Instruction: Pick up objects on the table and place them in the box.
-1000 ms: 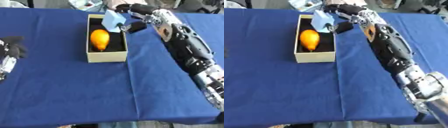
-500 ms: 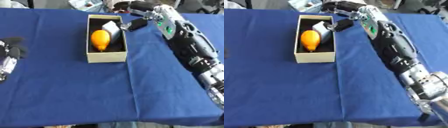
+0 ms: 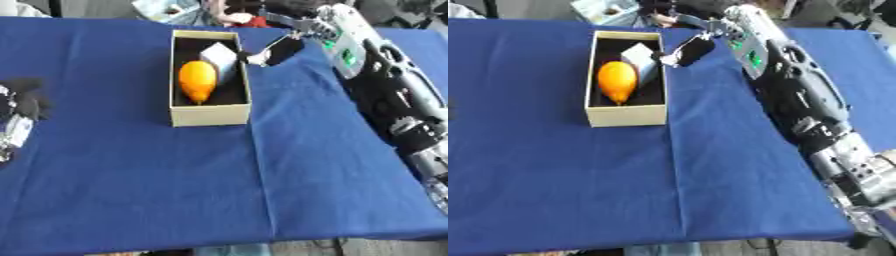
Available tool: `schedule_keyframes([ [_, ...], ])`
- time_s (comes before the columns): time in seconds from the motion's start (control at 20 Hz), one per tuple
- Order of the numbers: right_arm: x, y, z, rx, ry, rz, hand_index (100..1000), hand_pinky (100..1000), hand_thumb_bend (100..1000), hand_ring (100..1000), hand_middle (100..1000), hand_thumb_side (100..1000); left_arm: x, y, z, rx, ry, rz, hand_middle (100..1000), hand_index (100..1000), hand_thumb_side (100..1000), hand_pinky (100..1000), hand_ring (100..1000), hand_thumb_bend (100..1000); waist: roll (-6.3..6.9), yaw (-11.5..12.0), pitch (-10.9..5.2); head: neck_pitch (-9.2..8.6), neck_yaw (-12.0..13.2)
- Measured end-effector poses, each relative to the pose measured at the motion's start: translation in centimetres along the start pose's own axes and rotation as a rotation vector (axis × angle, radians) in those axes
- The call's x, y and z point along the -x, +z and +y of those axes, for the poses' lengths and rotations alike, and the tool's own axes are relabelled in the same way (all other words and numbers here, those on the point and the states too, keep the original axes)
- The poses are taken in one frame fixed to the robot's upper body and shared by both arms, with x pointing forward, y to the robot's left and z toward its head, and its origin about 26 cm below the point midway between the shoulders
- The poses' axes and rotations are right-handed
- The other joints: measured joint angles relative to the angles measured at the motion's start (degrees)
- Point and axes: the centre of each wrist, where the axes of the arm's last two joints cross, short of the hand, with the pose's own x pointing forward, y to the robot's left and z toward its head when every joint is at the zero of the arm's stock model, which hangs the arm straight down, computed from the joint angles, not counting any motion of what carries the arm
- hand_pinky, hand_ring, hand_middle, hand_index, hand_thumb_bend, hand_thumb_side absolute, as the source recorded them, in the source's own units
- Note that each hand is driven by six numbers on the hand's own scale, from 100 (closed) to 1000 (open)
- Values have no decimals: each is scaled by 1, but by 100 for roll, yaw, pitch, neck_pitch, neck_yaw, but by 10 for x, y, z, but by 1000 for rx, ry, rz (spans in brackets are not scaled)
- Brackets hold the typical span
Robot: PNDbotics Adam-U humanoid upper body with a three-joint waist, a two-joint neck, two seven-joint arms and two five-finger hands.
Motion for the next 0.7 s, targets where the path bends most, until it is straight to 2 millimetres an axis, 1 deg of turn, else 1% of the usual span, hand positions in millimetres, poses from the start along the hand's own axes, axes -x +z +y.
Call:
schedule_keyframes([
  [0.1,-7,9,-9,25,30,-30,1000,935,345,1000,1000,516,1,1,1,-7,-3,8,596,851,787,689,612,100,0,-43,0,-18,36],
  [0.15,-11,13,-12,36,43,-42,1000,935,331,1000,1000,508,2,2,0,-7,-3,10,595,851,787,689,612,100,1,-72,0,-27,48],
  [0.2,-15,18,-16,47,56,-54,1000,939,230,1000,1000,366,2,2,0,-8,-5,11,595,851,788,689,611,100,1,-101,0,-33,61],
  [0.25,-19,22,-19,56,67,-64,1000,943,100,1000,1000,182,2,2,0,-9,-6,11,594,851,788,689,611,100,2,-118,0,-35,78],
  [0.35,-27,31,-22,78,70,-79,1000,950,100,1000,1000,207,3,3,0,-13,-7,15,594,852,790,689,611,100,6,-146,1,-38,117],
  [0.45,-34,38,-22,106,39,-82,1000,959,100,1000,1000,205,5,4,0,-13,-8,26,594,852,791,689,611,100,23,-201,1,-38,148],
  [0.6,-40,46,-22,143,-17,-72,1000,944,100,1000,1000,211,6,5,-1,-15,-8,31,595,852,792,689,611,100,49,-225,1,-38,168],
  [0.7,-42,50,-22,163,-53,-53,996,947,100,1000,1000,242,6,6,-1,-15,-9,32,595,852,792,690,611,100,47,-233,1,-38,176],
])
